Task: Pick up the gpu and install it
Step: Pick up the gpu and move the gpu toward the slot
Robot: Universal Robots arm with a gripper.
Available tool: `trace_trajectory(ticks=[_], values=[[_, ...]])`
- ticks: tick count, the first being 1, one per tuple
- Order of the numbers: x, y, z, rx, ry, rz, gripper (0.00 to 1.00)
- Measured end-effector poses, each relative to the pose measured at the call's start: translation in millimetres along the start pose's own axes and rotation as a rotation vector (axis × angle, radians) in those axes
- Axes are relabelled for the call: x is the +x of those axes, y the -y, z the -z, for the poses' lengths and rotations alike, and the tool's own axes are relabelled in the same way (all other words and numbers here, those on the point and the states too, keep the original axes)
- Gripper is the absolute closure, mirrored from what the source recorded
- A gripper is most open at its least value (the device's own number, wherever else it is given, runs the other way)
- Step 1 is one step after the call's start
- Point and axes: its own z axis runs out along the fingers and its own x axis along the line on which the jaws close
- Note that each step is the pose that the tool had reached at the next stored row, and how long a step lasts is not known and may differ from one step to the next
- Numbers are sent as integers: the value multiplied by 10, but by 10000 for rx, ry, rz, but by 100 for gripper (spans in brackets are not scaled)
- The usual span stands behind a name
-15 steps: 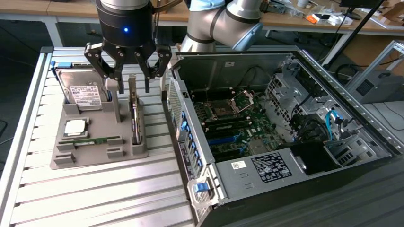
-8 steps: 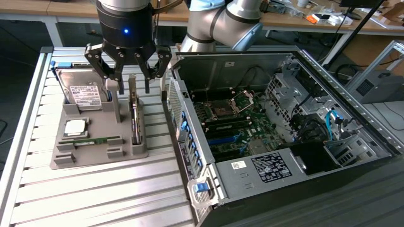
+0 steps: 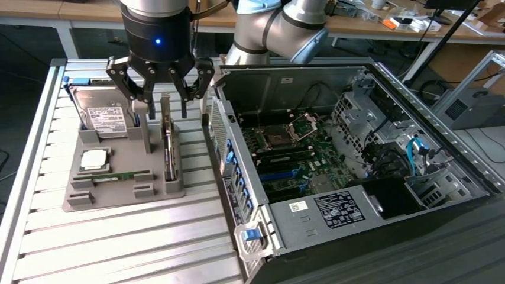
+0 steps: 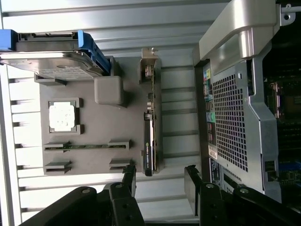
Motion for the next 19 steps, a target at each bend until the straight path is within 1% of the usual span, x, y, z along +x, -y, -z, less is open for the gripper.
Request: trace_trajectory(ticks=[19], values=[[1,2,-53,-1,0,0,46]])
